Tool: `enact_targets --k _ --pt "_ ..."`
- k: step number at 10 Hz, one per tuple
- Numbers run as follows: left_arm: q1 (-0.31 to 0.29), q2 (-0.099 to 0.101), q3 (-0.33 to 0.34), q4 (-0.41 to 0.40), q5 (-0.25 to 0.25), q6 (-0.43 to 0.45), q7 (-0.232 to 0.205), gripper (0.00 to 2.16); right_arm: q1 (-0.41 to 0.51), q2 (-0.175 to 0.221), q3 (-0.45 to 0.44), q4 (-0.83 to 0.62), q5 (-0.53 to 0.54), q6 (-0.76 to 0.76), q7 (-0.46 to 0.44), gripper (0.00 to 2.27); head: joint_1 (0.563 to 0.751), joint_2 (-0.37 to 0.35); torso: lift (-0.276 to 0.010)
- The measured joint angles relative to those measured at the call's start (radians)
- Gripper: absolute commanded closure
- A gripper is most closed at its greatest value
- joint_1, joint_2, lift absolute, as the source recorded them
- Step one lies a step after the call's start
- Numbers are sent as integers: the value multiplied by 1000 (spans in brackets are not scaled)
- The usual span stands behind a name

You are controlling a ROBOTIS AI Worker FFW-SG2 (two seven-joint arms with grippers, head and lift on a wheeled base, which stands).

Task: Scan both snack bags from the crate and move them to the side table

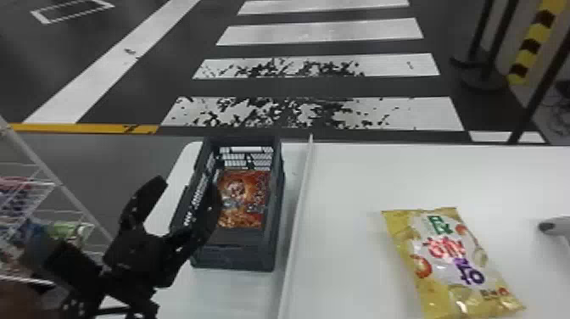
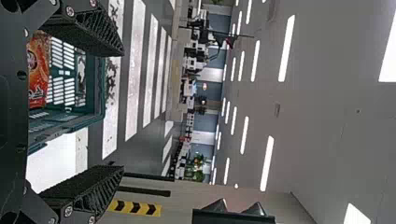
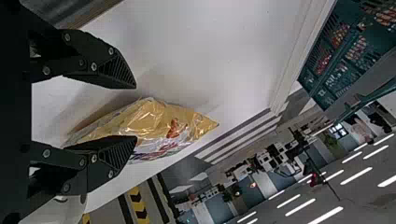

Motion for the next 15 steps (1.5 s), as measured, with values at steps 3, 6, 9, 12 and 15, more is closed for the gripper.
enact_targets --k 3,6,9,12,15 --pt "0 2 0 1 4 12 -8 144 -117 4 67 31 9 69 38 -2 695 209 -95" --pt "0 2 0 0 5 34 -14 144 -239 29 116 51 -4 195 71 -2 695 188 -95" --pt "6 7 7 0 9 35 -27 144 -316 60 128 146 -10 200 86 53 695 181 -95" --pt "8 9 12 4 12 35 -33 144 -338 57 110 183 -26 192 89 127 695 163 -95" --pt "4 6 10 8 12 35 -42 144 -337 41 76 187 -40 187 99 606 695 130 -95"
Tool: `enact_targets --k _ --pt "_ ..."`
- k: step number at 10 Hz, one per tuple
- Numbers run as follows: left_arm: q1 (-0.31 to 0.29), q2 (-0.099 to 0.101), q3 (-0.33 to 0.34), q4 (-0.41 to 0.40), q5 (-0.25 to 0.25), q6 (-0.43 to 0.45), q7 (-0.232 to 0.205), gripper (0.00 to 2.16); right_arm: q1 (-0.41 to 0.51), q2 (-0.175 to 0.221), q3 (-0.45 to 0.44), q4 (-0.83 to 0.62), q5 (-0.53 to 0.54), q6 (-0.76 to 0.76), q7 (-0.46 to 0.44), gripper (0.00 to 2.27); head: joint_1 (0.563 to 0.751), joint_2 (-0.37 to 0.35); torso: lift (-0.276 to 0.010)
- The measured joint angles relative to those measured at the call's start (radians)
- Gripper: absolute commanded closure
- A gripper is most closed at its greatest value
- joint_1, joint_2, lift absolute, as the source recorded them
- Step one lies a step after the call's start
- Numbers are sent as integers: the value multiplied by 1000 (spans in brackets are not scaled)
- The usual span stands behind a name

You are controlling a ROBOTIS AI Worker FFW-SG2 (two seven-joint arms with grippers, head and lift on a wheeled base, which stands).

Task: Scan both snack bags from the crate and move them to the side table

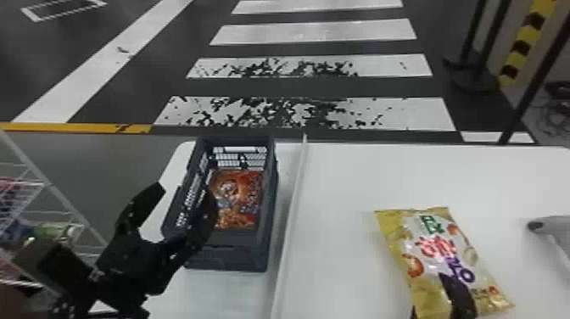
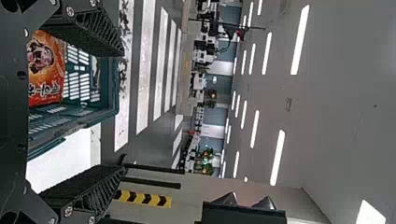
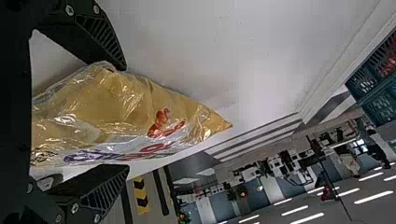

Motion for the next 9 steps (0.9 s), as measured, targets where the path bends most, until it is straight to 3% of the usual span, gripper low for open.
enact_targets --k 1,2,6,8,9 --pt "-4 0 -1 1 0 0 -1 144 3 -3 -4 0 -3 4 10 1821 695 122 -95" --pt "-9 0 -3 3 0 0 -1 144 7 -4 -8 -2 -5 8 24 2243 695 118 -95" --pt "-20 0 -4 21 9 -1 -11 144 51 -22 -24 -22 16 -127 24 2240 695 152 -95" --pt "-21 0 -3 30 13 -3 -17 144 109 -24 -97 -123 -22 -174 45 2240 695 159 -95" --pt "-24 0 -4 34 14 -3 -18 144 148 -23 -172 -223 -95 -178 71 2240 695 144 -95"
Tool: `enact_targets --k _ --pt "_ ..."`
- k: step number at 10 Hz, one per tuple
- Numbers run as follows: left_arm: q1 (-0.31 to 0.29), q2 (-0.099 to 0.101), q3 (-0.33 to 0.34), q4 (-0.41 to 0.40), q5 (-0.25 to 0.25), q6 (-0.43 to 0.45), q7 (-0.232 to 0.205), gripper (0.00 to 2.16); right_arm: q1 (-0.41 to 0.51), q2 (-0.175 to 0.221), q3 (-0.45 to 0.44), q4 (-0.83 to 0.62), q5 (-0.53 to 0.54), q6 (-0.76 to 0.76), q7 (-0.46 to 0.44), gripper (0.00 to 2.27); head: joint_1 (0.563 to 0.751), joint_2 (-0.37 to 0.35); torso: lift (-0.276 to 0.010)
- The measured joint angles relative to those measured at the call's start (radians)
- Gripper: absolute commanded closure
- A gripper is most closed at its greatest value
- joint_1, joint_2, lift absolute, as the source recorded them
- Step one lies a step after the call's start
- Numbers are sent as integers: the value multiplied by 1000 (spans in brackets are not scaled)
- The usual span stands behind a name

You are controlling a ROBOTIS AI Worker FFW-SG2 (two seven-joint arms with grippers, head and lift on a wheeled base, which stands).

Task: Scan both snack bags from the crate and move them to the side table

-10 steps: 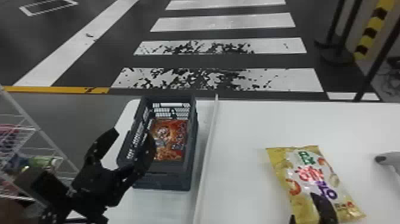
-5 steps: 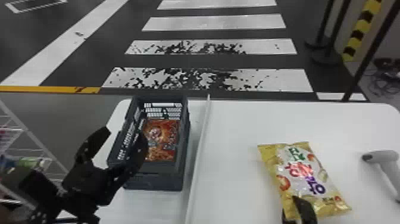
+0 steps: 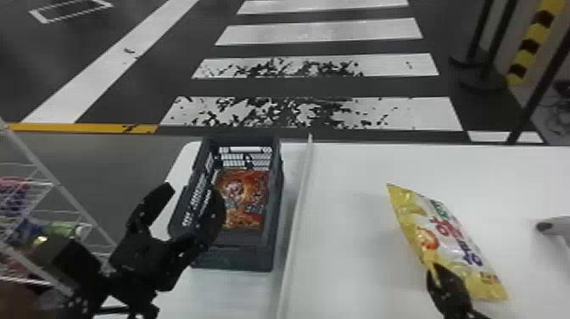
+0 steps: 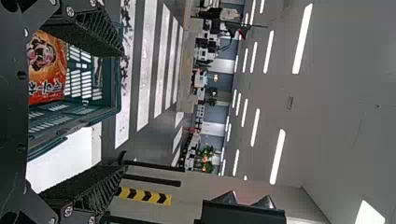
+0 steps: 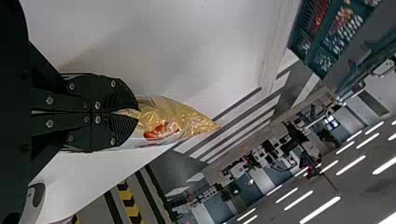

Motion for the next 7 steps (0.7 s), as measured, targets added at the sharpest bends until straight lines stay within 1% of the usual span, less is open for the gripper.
enact_targets --k 1,2,3,5,6,7 --pt "-4 -1 -3 3 1 0 0 144 31 10 -78 -97 -76 16 11 2240 695 114 -95" --pt "-8 -1 -8 6 1 0 0 144 52 29 -160 -181 -169 46 30 2243 695 94 -95" --pt "-12 -1 -15 7 0 0 0 144 75 58 -263 -269 -323 66 62 2240 695 60 -95" --pt "-18 -1 -24 9 -2 0 0 144 104 137 -451 -402 -645 132 126 2243 695 25 -95" --pt "-19 -1 -26 10 -3 0 0 144 113 179 -518 -439 -783 170 150 2243 695 25 -95" --pt "-19 -1 -27 13 -4 0 0 144 121 219 -566 -464 -898 207 163 2243 695 30 -95"
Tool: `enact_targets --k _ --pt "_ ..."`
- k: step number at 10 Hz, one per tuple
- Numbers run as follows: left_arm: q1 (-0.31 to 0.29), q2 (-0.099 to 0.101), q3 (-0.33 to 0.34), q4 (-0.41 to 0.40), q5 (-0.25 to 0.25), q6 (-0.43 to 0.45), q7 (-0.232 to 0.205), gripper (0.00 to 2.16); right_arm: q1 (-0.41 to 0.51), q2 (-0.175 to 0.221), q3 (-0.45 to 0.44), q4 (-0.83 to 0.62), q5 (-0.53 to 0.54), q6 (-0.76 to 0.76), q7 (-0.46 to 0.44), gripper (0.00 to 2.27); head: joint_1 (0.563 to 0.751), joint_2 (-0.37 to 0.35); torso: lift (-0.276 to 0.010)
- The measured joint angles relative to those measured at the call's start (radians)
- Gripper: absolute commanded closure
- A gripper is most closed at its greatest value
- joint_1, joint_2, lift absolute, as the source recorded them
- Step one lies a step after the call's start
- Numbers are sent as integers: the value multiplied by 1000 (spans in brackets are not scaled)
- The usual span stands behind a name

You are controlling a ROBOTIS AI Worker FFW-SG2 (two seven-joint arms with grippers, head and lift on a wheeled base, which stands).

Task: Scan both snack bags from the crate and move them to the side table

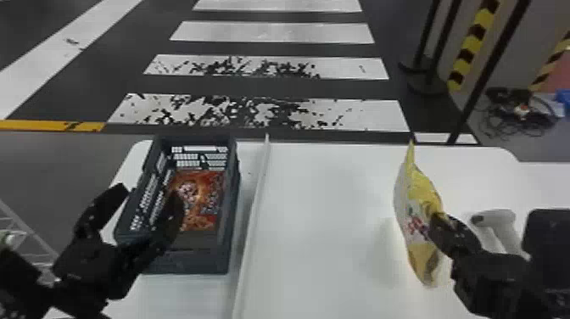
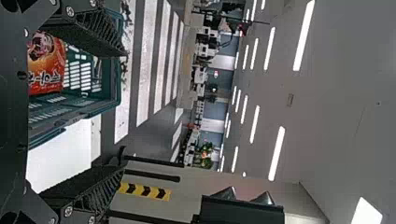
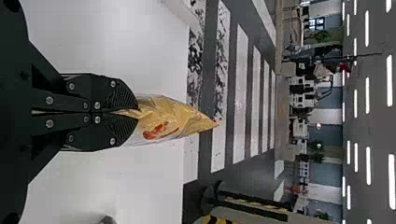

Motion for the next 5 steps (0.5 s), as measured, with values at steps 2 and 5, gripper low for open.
enact_targets --k 2,5 --pt "0 0 0 7 0 -4 -7 144 13 74 -88 -4 -213 29 25 2243 695 51 -95" --pt "0 0 -6 20 -1 -17 -14 144 -12 179 -283 158 -506 10 48 2243 695 -8 -95"
